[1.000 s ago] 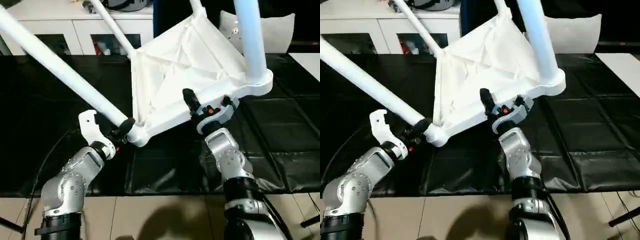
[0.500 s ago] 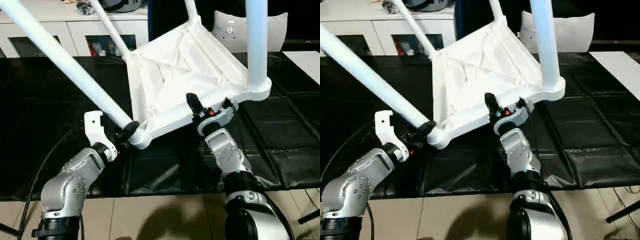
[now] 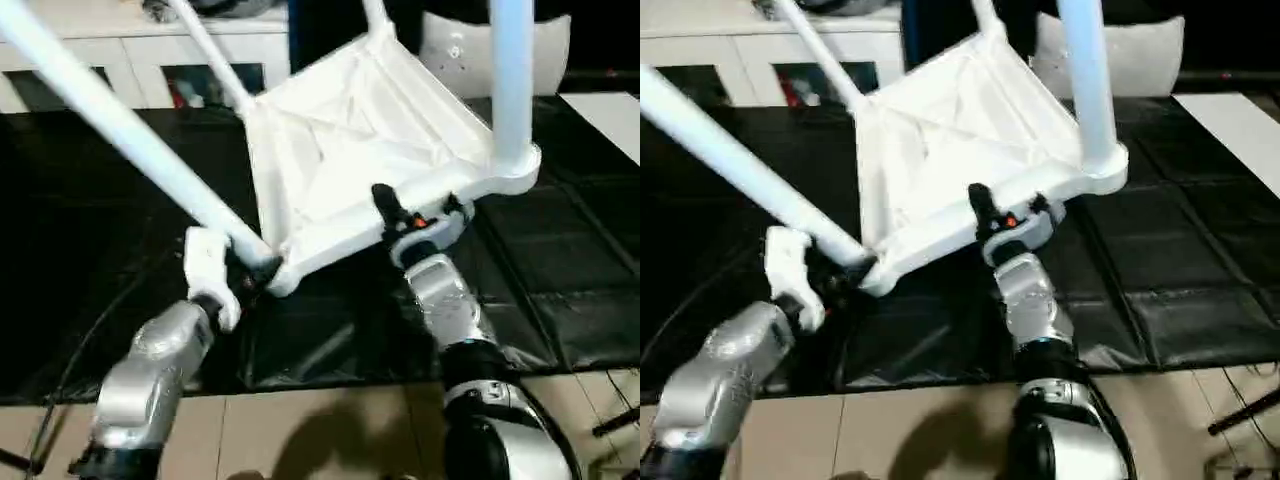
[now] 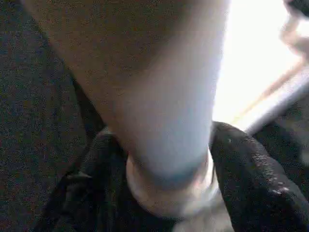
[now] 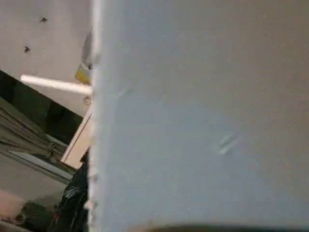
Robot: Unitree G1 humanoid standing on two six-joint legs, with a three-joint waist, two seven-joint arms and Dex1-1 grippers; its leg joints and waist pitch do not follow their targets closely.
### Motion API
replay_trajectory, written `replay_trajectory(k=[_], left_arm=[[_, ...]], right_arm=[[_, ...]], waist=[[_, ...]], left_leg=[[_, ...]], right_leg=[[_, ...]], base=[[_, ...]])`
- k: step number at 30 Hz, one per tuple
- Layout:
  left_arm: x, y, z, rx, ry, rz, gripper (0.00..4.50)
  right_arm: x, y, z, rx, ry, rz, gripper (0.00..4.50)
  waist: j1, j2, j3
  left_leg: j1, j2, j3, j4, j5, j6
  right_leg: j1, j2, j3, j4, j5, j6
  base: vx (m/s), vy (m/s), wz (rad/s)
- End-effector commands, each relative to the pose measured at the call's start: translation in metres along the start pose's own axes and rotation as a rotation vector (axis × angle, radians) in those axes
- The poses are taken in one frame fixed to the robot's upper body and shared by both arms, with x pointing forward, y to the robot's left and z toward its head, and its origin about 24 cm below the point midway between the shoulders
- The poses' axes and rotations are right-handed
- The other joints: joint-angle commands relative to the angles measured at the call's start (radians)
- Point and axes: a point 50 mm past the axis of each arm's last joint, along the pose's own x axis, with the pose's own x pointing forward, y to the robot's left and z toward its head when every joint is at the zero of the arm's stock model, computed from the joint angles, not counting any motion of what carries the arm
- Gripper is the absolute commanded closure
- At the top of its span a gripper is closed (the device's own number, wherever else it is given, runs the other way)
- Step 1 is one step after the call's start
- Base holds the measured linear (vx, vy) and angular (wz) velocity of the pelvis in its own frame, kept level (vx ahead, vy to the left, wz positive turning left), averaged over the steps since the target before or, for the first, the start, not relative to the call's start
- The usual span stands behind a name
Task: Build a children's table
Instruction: Flip table
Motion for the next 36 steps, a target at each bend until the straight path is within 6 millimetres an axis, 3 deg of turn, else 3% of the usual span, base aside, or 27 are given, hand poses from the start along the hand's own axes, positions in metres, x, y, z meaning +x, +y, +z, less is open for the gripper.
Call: replay_trajectory(k=[1,2,4,5,8,10,15,19,20,21,23,24,27,29,30,36], left_arm=[[-0.007,-0.002,0.011,0.037,-0.068,-0.033,1.34],[-0.009,-0.004,0.012,0.037,-0.075,-0.045,1.14],[-0.014,-0.011,0.016,0.102,-0.094,-0.095,1.06],[-0.017,-0.014,0.018,0.135,-0.101,-0.116,1.00],[-0.025,-0.014,0.018,0.204,-0.098,-0.120,0.99],[-0.029,-0.014,0.018,0.258,-0.095,-0.122,0.99],[-0.040,-0.029,0.046,0.504,-0.136,-0.232,0.99],[-0.041,-0.031,0.056,0.556,-0.129,-0.261,0.99],[-0.041,-0.030,0.064,0.609,-0.132,-0.267,0.99],[-0.039,-0.029,0.078,0.673,-0.156,-0.257,0.99],[-0.038,-0.029,0.083,0.693,-0.171,-0.247,0.99],[-0.035,-0.028,0.097,0.721,-0.214,-0.210,0.99],[-0.034,-0.028,0.105,0.763,-0.215,-0.190,0.99],[-0.033,-0.026,0.107,0.827,-0.193,-0.166,0.99],[-0.032,-0.026,0.108,0.834,-0.191,-0.159,0.73],[-0.028,-0.030,0.116,0.809,-0.243,-0.157,0.38]], right_arm=[[0.000,0.018,0.043,-0.206,-0.186,0.036,2.48],[-0.001,0.017,0.045,-0.227,-0.194,0.020,2.48],[-0.009,0.015,0.055,-0.309,-0.226,-0.016,2.48],[-0.014,0.015,0.061,-0.350,-0.245,-0.031,2.48],[-0.029,0.016,0.074,-0.418,-0.299,-0.075,2.48],[-0.036,0.018,0.079,-0.448,-0.315,-0.091,2.48],[-0.051,0.027,0.089,-0.628,-0.291,-0.166,2.48],[-0.053,0.033,0.088,-0.668,-0.265,-0.169,2.48],[-0.054,0.037,0.087,-0.706,-0.245,-0.165,2.48],[-0.055,0.042,0.086,-0.770,-0.212,-0.162,2.49],[-0.055,0.044,0.085,-0.800,-0.197,-0.164,2.50],[-0.054,0.045,0.085,-0.860,-0.180,-0.179,2.50],[-0.052,0.047,0.086,-0.911,-0.160,-0.190,2.50],[-0.048,0.051,0.086,-0.995,-0.124,-0.172,2.50],[-0.048,0.052,0.085,-1.015,-0.116,-0.170,2.50],[-0.040,0.045,0.071,-1.042,-0.022,-0.209,2.50]], waist=[[0.008,-0.011,-0.081],[0.014,-0.006,-0.078],[0.024,-0.007,-0.073],[0.034,-0.005,-0.070],[0.042,0.000,-0.066],[0.043,-0.001,-0.063],[0.039,-0.003,-0.056],[0.027,-0.006,-0.056],[0.021,-0.011,-0.056],[0.020,-0.007,-0.059],[0.015,-0.010,-0.059],[0.012,-0.011,-0.059],[0.002,-0.015,-0.059],[-0.003,-0.012,-0.060],[-0.005,-0.016,-0.059],[-0.001,-0.017,-0.061]], left_leg=[[0.004,0.008,0.003,-0.053,0.026,0.097],[0.010,0.011,0.007,-0.051,0.010,0.095],[0.012,0.013,0.009,-0.056,-0.052,0.076],[0.010,0.016,0.005,-0.061,-0.075,0.053],[0.015,0.016,0.004,-0.067,-0.119,0.022],[0.018,0.012,0.003,-0.072,-0.167,-0.009],[0.023,0.010,-0.004,-0.085,-0.243,-0.042],[0.015,0.002,-0.003,-0.084,-0.232,-0.043],[0.012,0.000,-0.004,-0.083,-0.214,-0.040],[0.015,0.000,-0.004,-0.080,-0.190,-0.040],[0.013,-0.002,-0.004,-0.078,-0.171,-0.045],[0.010,-0.002,-0.003,-0.077,-0.164,-0.046],[0.009,-0.004,-0.002,-0.075,-0.152,-0.049],[0.009,-0.004,-0.003,-0.074,-0.154,-0.047],[0.009,-0.005,-0.002,-0.073,-0.158,-0.043],[0.017,-0.002,-0.001,-0.072,-0.173,-0.049]], right_leg=[[0.086,-0.043,0.044,-0.036,-0.035,-0.196],[0.075,-0.040,0.045,-0.039,-0.057,-0.193],[0.072,-0.040,0.045,-0.045,-0.138,-0.177],[0.073,-0.039,0.048,-0.049,-0.182,-0.136],[0.069,-0.037,0.049,-0.056,-0.225,-0.094],[0.068,-0.034,0.051,-0.062,-0.270,-0.060],[0.072,-0.035,0.054,-0.073,-0.389,0.007],[0.073,-0.034,0.053,-0.074,-0.399,0.014],[0.076,-0.034,0.053,-0.073,-0.396,0.019],[0.073,-0.030,0.054,-0.070,-0.373,0.024],[0.077,-0.027,0.053,-0.066,-0.340,0.022],[0.078,-0.030,0.053,-0.065,-0.329,0.012],[0.080,-0.028,0.053,-0.063,-0.320,0.001],[0.081,-0.028,0.052,-0.063,-0.328,0.001],[0.081,-0.028,0.052,-0.064,-0.337,0.005],[0.073,-0.028,0.053,-0.063,-0.328,-0.018]], base=[[0.000,0.000,0.00],[0.000,0.000,0.00],[0.000,0.000,0.00],[0.000,0.000,0.00],[0.000,0.000,0.00],[0.000,0.000,0.00],[0.000,0.000,0.00],[0.000,0.000,0.00],[0.000,0.000,0.00],[0.000,0.000,0.00],[0.000,0.000,0.00],[0.000,0.000,0.00],[0.000,0.000,0.00],[0.000,0.000,0.00],[0.000,0.000,0.00],[0.000,0.000,0.00]])
